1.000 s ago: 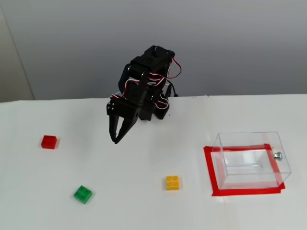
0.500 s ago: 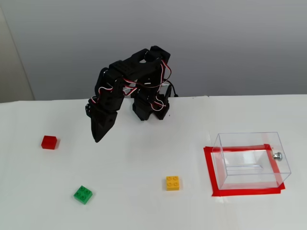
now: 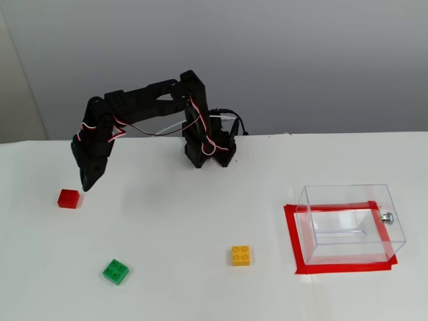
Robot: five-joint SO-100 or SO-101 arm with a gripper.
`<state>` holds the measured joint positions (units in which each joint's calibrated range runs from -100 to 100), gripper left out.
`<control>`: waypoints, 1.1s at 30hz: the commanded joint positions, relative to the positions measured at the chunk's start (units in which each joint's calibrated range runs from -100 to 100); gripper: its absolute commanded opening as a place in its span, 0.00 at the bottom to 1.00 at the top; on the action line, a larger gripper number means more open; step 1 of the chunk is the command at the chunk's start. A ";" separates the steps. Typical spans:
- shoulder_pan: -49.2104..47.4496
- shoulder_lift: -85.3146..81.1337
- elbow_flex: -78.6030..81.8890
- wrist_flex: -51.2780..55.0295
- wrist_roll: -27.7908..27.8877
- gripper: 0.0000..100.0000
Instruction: Pick the red lego brick and place it into the transparent box
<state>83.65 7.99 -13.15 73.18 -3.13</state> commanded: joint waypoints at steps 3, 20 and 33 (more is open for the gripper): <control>4.59 4.95 -6.38 -0.33 0.67 0.01; 7.99 11.40 -6.74 -9.99 -0.37 0.02; 7.99 14.28 -6.74 -9.82 -4.44 0.02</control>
<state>91.24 22.54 -17.39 63.67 -7.57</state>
